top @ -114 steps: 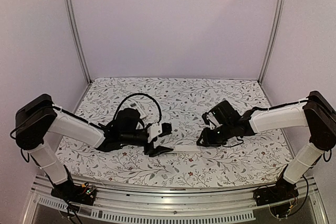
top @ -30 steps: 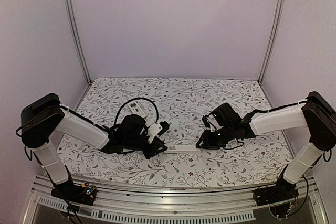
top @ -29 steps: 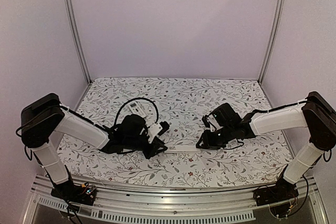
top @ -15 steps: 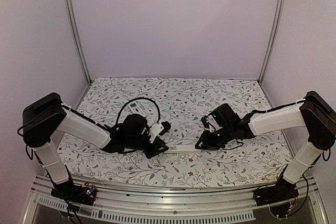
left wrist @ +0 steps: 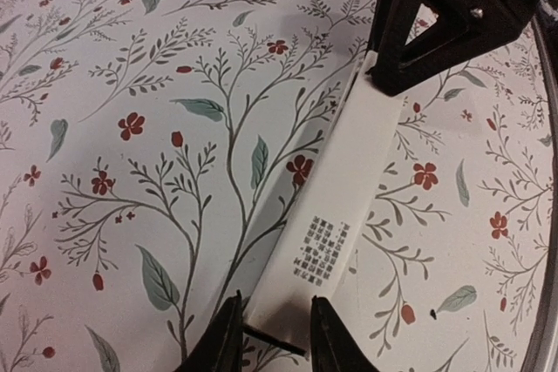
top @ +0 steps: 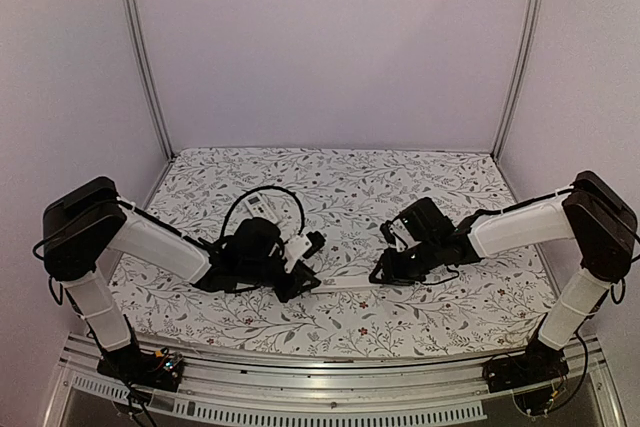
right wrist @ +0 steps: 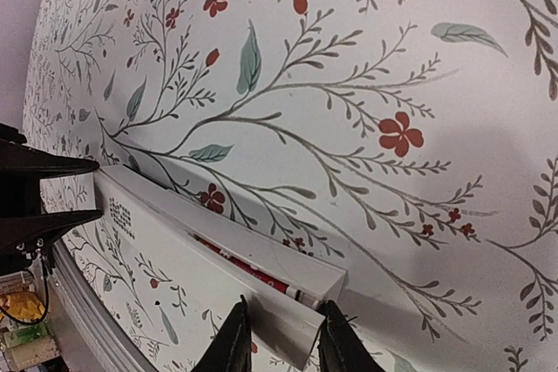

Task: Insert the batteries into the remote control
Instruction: Load the battery cover onto the remote control without the battery cover, then hold the remote control at the center of the board.

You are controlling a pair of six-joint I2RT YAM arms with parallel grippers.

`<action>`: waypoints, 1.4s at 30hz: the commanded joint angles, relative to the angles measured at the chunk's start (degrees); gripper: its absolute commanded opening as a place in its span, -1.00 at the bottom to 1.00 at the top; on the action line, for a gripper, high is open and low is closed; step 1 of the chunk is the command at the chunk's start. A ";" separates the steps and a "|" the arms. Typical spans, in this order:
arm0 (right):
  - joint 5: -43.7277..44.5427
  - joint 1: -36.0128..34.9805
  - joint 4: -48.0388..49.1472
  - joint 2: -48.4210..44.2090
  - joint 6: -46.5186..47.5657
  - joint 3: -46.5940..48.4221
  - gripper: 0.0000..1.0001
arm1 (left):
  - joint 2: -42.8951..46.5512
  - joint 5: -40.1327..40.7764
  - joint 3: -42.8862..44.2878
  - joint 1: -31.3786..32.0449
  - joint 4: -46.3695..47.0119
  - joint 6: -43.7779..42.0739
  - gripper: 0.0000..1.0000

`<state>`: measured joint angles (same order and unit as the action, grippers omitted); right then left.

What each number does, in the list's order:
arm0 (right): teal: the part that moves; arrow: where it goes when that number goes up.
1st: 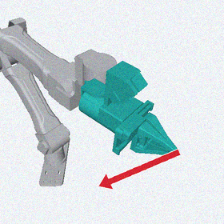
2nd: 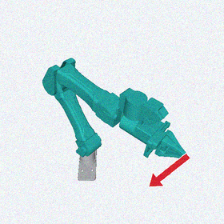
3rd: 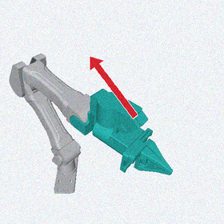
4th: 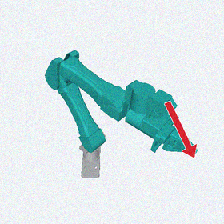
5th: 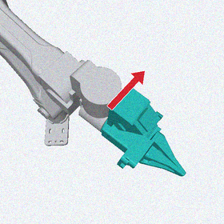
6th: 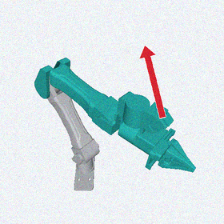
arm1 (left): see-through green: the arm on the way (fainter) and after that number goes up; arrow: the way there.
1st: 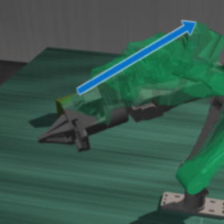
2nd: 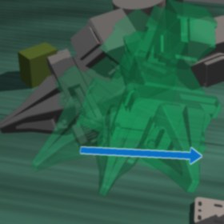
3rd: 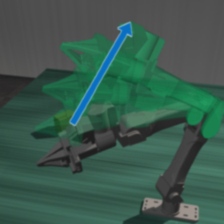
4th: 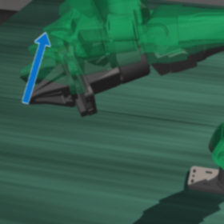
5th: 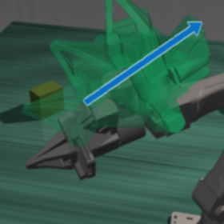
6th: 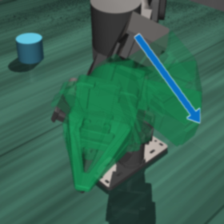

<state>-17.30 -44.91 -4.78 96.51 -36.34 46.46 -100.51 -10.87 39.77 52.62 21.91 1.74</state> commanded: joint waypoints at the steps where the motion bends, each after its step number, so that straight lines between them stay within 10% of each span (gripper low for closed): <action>1: -0.21 -0.11 0.12 1.05 0.55 1.12 -0.48 | 1.82 0.41 -1.40 0.67 0.48 0.02 -0.47; 6: -0.09 -0.16 -0.31 1.55 0.98 1.69 -0.48 | 5.20 -0.35 -2.48 0.55 -0.16 -1.51 -0.36; 15: 0.49 -0.18 -1.86 2.51 2.77 3.29 -0.47 | 9.36 -2.16 -4.62 0.69 -1.30 -18.94 0.42; 42: 0.60 -0.11 -1.79 3.93 5.78 4.73 -0.48 | -6.93 -6.45 6.40 -0.19 -2.31 -25.46 0.12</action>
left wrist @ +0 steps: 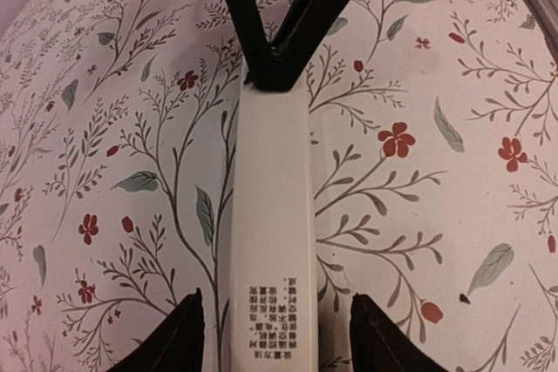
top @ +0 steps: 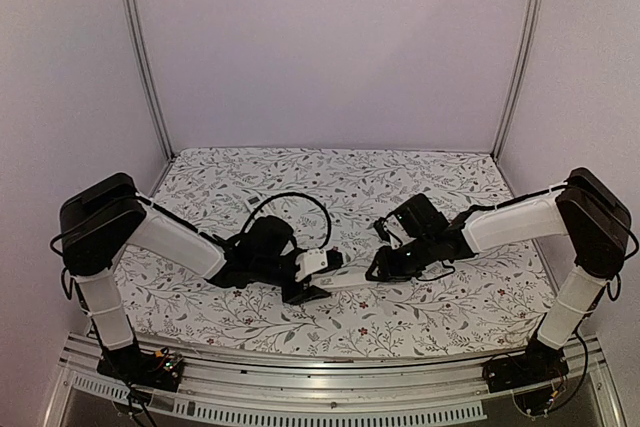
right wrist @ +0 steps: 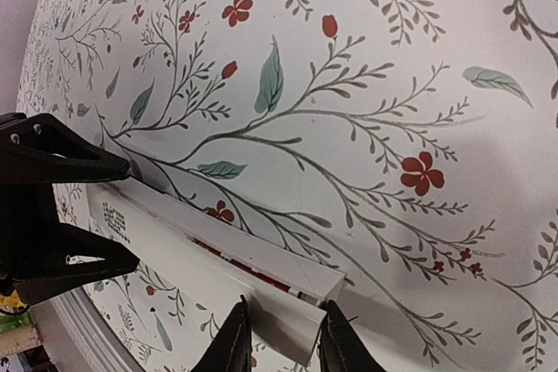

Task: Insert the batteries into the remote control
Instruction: Hold the remote control at the center of the board.

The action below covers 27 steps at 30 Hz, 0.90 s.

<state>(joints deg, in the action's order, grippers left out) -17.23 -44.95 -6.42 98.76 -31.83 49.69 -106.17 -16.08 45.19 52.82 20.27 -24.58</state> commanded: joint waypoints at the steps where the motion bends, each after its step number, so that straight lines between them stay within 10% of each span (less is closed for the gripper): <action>1: 0.56 -0.13 -0.10 1.80 1.37 1.65 -0.48 | -1.32 -1.57 0.96 -0.51 -0.55 0.93 0.10; 27: 0.64 0.29 -1.35 4.13 3.16 4.21 -0.42 | -3.25 -4.55 1.07 -2.02 0.22 3.66 -0.39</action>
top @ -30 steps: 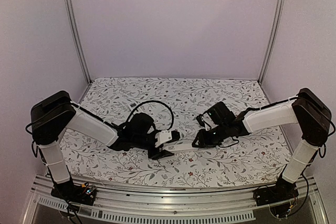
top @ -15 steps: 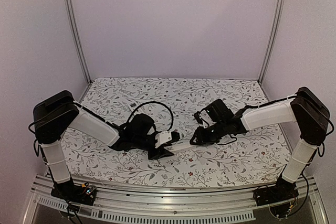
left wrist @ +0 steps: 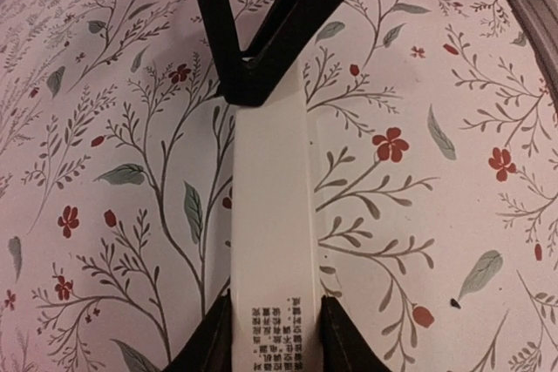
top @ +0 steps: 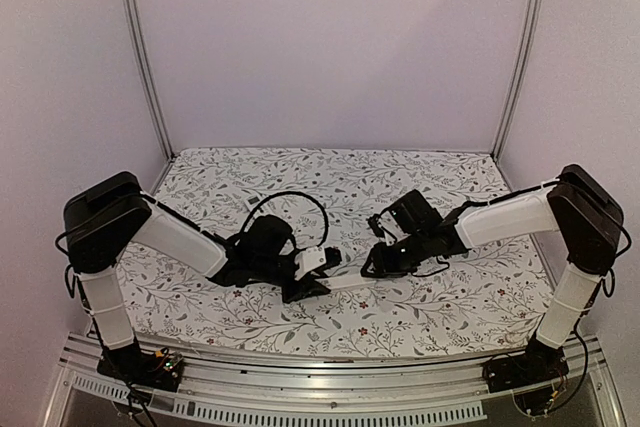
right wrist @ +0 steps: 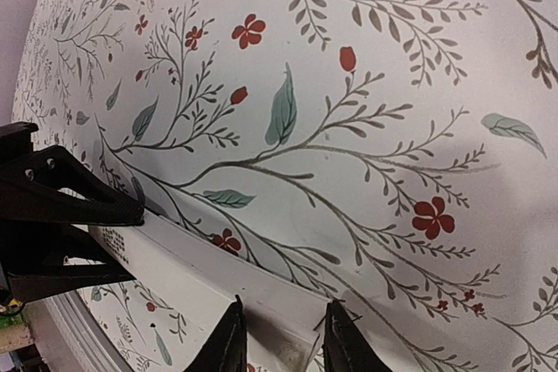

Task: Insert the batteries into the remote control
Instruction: Hold the remote control at the center of the board, then press the remote control at the center of the board.

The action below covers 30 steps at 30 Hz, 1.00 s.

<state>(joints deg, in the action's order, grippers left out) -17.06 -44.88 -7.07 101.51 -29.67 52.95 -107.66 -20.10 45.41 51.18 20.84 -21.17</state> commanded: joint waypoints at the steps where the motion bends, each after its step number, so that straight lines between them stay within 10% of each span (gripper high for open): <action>1: 0.33 0.33 -0.71 1.43 0.98 0.87 -0.42 | -1.76 -0.48 0.79 -0.38 -0.36 0.26 -0.40; 21: 6.12 1.90 -8.80 -8.03 -0.86 -0.02 -0.38 | -1.68 -0.57 0.74 -0.37 -1.06 -0.10 -0.39; 30: 13.02 0.43 -13.32 -7.28 -4.63 -0.43 -1.00 | -1.59 -0.73 0.78 -0.36 -1.24 -0.10 -0.39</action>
<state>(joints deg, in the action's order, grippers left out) -7.90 -43.22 -17.52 93.97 -32.42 53.15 -108.03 -20.38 45.65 51.09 21.10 -20.97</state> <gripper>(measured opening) 0.035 0.308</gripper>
